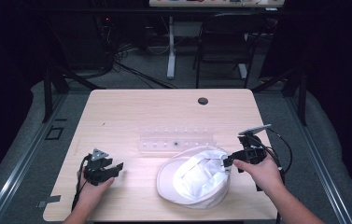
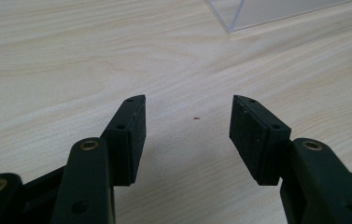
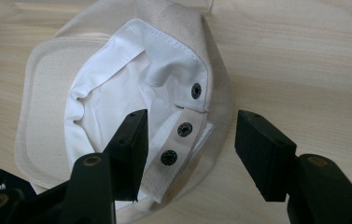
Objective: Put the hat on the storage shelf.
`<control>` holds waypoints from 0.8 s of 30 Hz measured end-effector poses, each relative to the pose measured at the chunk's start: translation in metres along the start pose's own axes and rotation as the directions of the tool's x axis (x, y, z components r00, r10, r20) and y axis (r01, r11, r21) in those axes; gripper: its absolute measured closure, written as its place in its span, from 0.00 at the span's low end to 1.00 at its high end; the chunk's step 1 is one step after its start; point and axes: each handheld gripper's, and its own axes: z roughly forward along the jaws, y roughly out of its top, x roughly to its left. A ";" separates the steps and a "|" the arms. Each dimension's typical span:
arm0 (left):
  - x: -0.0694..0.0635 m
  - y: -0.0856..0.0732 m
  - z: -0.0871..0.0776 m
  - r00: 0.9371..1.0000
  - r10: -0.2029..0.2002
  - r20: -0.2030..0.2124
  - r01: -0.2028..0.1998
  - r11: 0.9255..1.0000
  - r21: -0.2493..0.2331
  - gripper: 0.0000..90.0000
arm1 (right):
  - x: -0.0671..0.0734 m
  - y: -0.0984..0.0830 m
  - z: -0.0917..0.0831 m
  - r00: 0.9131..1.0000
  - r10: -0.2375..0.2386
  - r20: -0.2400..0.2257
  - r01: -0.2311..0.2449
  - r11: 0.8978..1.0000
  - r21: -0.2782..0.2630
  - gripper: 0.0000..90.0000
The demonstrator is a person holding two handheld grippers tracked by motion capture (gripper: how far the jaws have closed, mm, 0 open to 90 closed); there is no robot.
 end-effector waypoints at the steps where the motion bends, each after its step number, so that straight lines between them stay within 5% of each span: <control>1: 0.000 0.000 0.000 1.000 0.005 0.000 -0.005 1.000 0.002 0.52 | -0.001 0.001 0.004 1.000 0.015 -0.001 -0.015 1.000 0.008 0.50; 13: -0.002 0.000 0.001 1.000 0.010 0.009 -0.010 1.000 0.004 0.52 | -0.009 0.003 0.021 0.991 0.118 -0.069 -0.112 0.991 0.077 0.51; 24: -0.002 0.000 0.002 1.000 0.013 0.009 -0.013 1.000 0.008 0.52 | -0.005 0.002 0.038 0.989 0.126 -0.081 -0.114 0.984 0.138 0.55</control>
